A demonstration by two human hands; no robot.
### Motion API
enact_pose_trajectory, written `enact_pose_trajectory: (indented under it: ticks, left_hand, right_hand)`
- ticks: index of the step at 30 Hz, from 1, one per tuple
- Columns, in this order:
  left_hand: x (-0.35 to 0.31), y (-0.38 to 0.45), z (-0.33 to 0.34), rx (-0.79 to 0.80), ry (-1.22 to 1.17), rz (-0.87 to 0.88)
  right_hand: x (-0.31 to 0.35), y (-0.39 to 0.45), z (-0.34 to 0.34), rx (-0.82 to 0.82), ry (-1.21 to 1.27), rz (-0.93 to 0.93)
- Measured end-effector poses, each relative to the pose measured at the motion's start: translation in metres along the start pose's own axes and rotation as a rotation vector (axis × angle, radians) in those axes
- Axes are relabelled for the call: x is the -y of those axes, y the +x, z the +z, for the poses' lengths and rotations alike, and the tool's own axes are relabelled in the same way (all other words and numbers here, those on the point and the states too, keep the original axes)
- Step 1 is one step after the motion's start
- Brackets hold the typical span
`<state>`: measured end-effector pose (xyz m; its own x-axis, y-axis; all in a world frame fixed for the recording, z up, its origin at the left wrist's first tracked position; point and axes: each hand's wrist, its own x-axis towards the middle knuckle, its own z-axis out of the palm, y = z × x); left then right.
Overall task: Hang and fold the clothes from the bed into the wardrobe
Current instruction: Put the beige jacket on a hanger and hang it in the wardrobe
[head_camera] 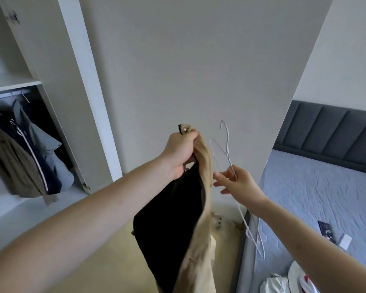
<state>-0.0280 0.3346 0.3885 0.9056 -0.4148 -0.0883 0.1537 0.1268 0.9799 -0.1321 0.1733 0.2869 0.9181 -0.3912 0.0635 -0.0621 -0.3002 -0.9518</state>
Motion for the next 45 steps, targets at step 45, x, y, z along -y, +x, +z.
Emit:
enact_pose_trajectory:
  ticks: [45]
  left_hand:
    - [0.242,0.015,-0.075,0.559,0.830,-0.108]
  right_hand:
    - [0.059,-0.016,-0.015,0.308,-0.532,-0.239]
